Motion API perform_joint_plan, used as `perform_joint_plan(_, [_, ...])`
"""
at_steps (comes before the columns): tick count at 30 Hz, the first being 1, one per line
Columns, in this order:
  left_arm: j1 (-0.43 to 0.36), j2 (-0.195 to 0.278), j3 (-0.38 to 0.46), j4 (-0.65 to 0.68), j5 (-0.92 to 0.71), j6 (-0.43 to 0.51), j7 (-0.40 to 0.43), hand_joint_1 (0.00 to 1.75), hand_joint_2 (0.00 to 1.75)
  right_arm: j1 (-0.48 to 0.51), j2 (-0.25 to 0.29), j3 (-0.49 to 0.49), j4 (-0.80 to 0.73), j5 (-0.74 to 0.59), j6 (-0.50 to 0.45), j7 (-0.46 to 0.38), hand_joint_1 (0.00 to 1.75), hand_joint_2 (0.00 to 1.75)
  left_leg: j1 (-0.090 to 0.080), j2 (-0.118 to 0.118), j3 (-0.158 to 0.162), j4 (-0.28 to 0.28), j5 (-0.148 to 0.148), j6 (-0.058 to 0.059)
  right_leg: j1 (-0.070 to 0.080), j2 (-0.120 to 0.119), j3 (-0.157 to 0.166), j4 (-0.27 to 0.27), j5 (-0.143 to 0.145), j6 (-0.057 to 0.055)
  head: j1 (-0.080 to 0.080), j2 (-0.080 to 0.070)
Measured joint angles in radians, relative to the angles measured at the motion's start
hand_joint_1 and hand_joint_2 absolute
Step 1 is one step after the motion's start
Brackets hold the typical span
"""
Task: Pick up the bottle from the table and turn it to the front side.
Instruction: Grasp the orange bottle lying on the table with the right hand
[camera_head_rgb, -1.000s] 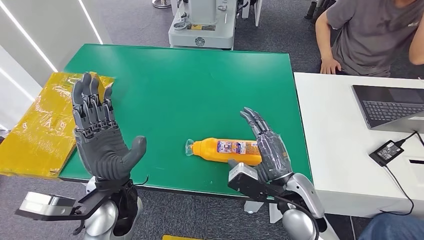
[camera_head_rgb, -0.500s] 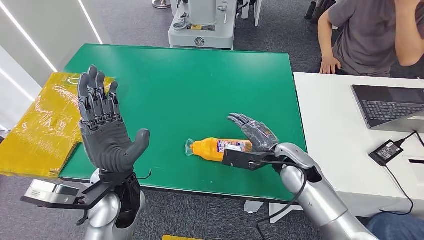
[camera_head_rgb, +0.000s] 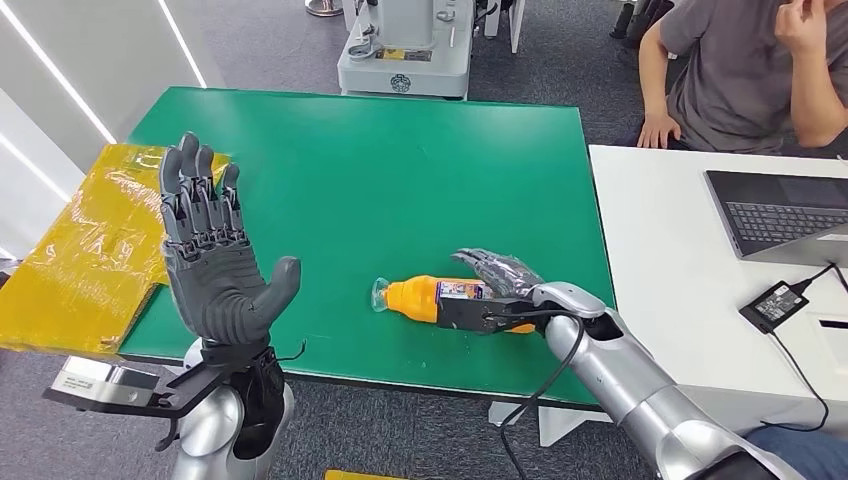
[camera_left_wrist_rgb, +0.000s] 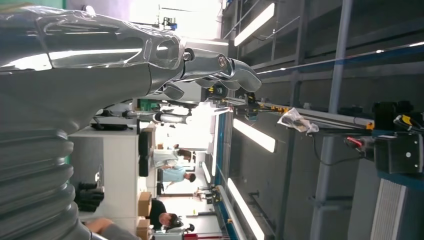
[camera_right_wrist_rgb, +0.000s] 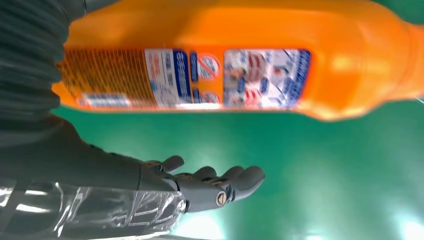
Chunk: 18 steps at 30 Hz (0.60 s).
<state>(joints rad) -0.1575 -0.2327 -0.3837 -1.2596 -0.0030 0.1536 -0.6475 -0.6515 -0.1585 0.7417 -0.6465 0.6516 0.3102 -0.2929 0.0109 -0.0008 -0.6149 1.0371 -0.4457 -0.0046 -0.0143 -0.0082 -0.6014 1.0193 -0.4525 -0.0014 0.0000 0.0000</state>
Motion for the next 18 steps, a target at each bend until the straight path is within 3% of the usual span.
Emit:
perform_joint_plan(9, [-0.001,0.000,-0.014,0.000,0.000,-0.008,0.016,0.00,1.75,0.024,0.000,0.020,0.054,-0.001,-0.010,0.049,0.00,1.75,0.000,0.001,0.000,0.000,0.000,0.000,0.000,0.001,0.000,-0.001,0.000,0.000,0.000,0.000])
perform_joint_plan(18, [-0.001,0.000,-0.015,0.000,0.011,0.006,0.022,0.00,1.75,0.024,-0.001,0.029,0.076,0.054,-0.074,0.154,0.00,1.75,0.000,0.001,0.001,0.000,0.000,0.000,0.000,0.001,0.001,-0.001,0.000,0.001,0.000,0.000])
